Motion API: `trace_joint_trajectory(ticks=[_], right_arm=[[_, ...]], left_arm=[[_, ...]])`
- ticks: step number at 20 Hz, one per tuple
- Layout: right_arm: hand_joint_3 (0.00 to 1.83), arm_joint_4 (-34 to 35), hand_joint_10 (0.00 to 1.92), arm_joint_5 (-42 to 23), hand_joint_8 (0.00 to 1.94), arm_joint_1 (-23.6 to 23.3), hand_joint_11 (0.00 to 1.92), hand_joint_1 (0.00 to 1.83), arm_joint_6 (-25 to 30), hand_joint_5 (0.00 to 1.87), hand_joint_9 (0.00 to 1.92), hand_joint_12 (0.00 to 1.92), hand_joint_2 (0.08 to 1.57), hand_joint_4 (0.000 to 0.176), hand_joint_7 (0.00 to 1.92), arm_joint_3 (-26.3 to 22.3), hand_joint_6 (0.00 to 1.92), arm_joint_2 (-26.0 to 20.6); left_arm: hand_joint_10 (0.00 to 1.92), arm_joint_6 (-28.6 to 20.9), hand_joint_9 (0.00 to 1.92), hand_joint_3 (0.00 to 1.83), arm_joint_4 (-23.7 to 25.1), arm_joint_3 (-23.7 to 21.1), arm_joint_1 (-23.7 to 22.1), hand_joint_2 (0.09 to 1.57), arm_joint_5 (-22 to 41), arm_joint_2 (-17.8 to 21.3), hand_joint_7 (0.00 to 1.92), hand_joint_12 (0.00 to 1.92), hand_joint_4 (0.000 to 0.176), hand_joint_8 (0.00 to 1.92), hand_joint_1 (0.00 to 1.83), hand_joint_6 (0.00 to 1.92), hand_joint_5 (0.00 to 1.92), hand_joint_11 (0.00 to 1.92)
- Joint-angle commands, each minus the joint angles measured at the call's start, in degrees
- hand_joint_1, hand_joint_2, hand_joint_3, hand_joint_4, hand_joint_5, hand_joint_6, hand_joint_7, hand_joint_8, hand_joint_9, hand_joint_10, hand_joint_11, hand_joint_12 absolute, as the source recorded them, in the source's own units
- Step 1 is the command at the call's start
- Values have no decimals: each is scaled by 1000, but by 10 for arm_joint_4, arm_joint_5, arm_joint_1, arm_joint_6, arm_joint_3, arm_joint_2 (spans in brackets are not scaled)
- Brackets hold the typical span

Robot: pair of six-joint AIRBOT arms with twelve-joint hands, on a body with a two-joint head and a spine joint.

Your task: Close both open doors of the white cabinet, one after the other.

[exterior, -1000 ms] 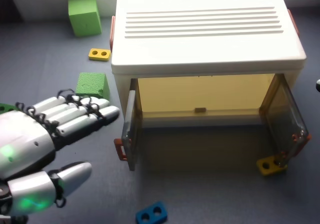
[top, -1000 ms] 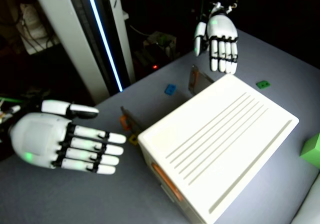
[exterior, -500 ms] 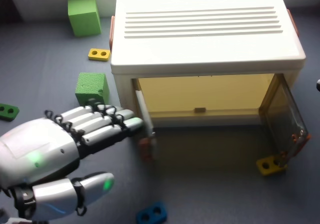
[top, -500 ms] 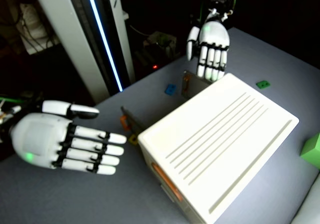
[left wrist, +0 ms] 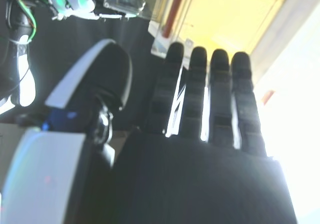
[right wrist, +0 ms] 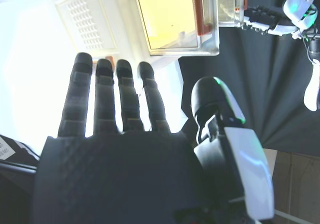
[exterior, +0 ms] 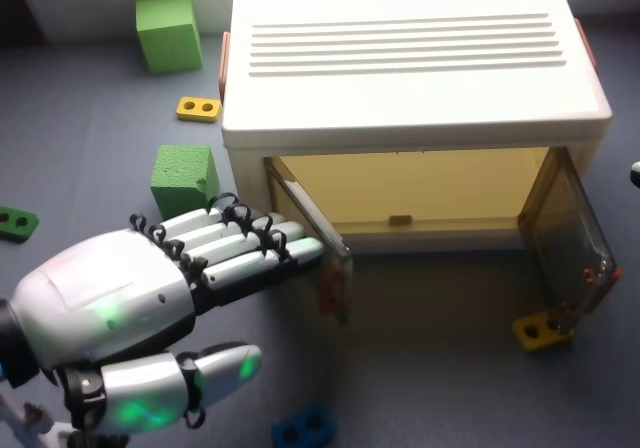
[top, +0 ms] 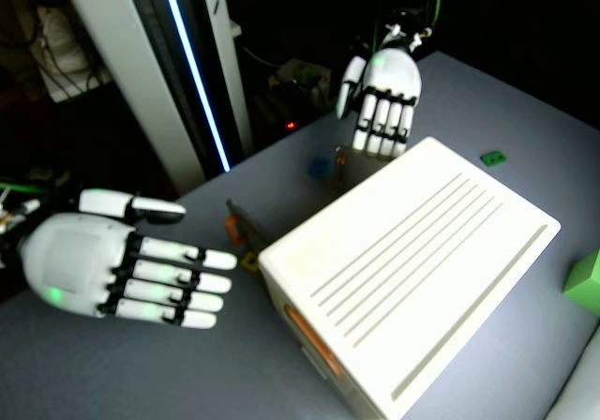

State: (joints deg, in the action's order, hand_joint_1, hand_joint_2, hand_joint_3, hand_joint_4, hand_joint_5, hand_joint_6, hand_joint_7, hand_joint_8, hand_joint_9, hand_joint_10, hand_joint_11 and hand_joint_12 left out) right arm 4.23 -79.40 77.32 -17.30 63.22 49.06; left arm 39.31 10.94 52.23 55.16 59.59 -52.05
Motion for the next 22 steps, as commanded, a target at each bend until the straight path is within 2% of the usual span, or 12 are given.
trace_joint_trajectory(ticks=[1, 3, 6, 8, 9, 11, 13, 17, 18, 20, 21, 22], right_arm=[[0, 16, 5, -68, 3, -2, 116, 0, 3, 140, 78, 13, 1448, 4, 97, 3, 3, 1], [0, 16, 11, -68, 9, -2, 127, 0, 3, 149, 95, 17, 1442, 10, 114, 3, 6, 1], [0, 16, 4, -68, 3, -2, 81, 0, 3, 148, 85, 0, 1426, 23, 106, 3, 4, 1], [0, 16, 4, -68, 2, -2, 85, 0, 3, 153, 88, 4, 1418, 20, 104, 3, 5, 1], [0, 16, 4, -68, 3, -2, 92, 0, 3, 155, 89, 7, 1428, 12, 108, 3, 6, 1], [0, 16, 5, -68, 5, -2, 110, 0, 3, 160, 94, 13, 1428, 15, 115, 3, 6, 1], [2, 16, 7, -68, 7, -2, 136, 0, 3, 167, 101, 23, 1439, 0, 123, 3, 8, 1], [0, 16, 11, -68, 8, -2, 172, 0, 3, 175, 134, 28, 1422, 0, 148, 3, 5, 1], [0, 16, 6, -68, 5, -2, 161, 0, 3, 178, 126, 21, 1402, 0, 141, 3, 6, 1], [0, 16, 0, -68, 0, -2, 112, 0, 3, 158, 99, 2, 1377, 19, 116, 4, 0, 1], [0, 16, 0, -68, 0, -2, 87, 0, 3, 148, 85, 0, 1358, 35, 104, 4, 0, 1], [0, 16, 1, -68, 2, -2, 85, 0, 3, 151, 85, 1, 1368, 26, 108, 4, 2, 1]], left_arm=[[4, -2, 81, 234, -1, 3, -10, 1571, 69, -5, 67, 265, 0, 3, 0, 2, 80, 0], [4, -3, 93, 303, 3, 5, -16, 1571, 68, -9, 83, 290, 0, 5, 0, 4, 94, 0], [3, -5, 101, 249, 9, 11, -28, 1571, 66, -18, 94, 338, 0, 3, 0, 3, 100, 0], [7, -5, 132, 211, 11, 15, -34, 1571, 63, -24, 111, 415, 0, 4, 0, 1, 91, 0], [8, -5, 154, 189, 11, 17, -37, 1571, 63, -26, 121, 469, 0, 4, 0, 5, 109, 0], [4, -5, 157, 163, 11, 22, -44, 1571, 62, -32, 121, 465, 0, 1, 0, 7, 124, 0], [3, -5, 144, 167, 11, 23, -45, 1571, 62, -33, 123, 451, 0, 2, 0, 4, 129, 0], [1, -5, 153, 206, 11, 30, -58, 1571, 55, -42, 141, 439, 0, 2, 0, 3, 152, 0], [1, -5, 154, 269, 12, 34, -63, 1571, 50, -46, 141, 433, 0, 1, 0, 3, 155, 0], [0, -5, 109, 302, 12, 39, -70, 1571, 46, -52, 97, 399, 0, 1, 0, 0, 136, 0], [2, 6, 98, 287, 11, 44, -81, 1571, 41, -57, 88, 365, 0, 1, 0, 0, 134, 0], [4, 9, 100, 283, 11, 45, -84, 1571, 39, -57, 90, 357, 0, 3, 0, 0, 132, 0]])
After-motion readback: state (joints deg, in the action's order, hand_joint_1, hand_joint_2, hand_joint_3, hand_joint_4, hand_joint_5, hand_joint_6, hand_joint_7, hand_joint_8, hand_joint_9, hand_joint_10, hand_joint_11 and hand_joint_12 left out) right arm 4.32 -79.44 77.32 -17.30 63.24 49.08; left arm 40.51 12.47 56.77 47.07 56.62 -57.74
